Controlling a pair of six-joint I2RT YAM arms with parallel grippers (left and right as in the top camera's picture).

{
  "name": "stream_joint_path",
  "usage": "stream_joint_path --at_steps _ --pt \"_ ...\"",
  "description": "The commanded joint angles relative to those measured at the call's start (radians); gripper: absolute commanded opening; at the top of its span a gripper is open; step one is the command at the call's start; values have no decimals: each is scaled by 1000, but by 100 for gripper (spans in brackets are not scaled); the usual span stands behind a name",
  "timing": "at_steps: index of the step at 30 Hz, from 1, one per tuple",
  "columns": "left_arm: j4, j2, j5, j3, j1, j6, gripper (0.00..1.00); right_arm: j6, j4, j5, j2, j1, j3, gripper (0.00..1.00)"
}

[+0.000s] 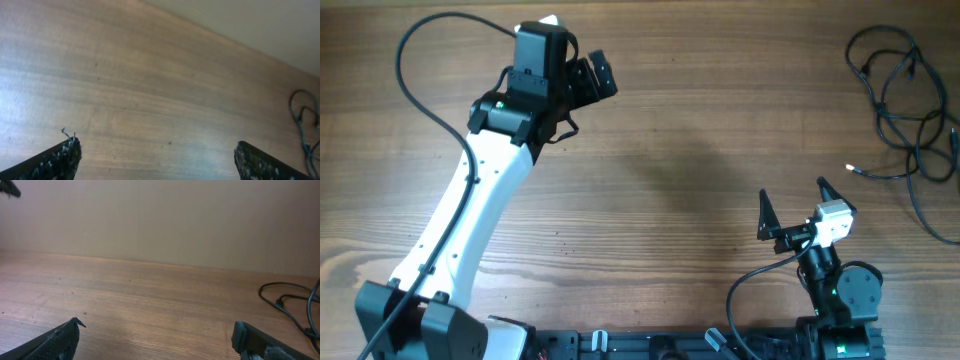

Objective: Untangle cables

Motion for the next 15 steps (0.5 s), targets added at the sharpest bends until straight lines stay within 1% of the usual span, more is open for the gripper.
stream_joint_path --at_steps 1,6,8,10,13,15 --pt "114 -87 2 -102 5 34 100 15 4 -9 5 -4 -1 100" --pt "316 -218 2 -318 11 34 100 14 4 -9 5 -4 -1 100" --pt "401 -340 10 -481 30 34 100 15 4 -9 5 -4 -1 100" --pt "432 -433 10 -584 42 40 100 15 4 -9 5 -4 -1 100" --pt "470 -579 33 -711 69 84 100 14 4 -9 5 -4 -1 100" --pt "524 -706 48 -823 102 113 100 15 4 -9 5 -4 -1 100"
